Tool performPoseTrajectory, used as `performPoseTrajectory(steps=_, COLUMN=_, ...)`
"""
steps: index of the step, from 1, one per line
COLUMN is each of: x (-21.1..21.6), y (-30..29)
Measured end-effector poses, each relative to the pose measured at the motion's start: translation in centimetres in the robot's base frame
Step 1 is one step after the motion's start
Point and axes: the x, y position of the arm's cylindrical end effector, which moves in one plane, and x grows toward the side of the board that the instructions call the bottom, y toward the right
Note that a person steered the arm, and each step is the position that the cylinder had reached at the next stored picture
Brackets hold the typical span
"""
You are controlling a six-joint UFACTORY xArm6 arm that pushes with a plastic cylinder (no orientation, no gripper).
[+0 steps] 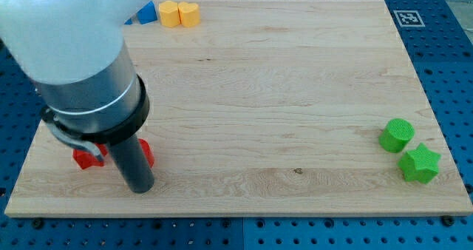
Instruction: Push the red circle to the center
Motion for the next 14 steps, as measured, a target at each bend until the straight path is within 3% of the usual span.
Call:
performPoseTrajectory(steps=4, x=-1.9, y=-2.3)
performPoseTrajectory(steps=8, x=-6.6, y=5.4)
performPoseTrajectory(steps=11, x=-6.5, y=1.5)
performPoseTrajectory(steps=14, x=-7.5, y=3.8)
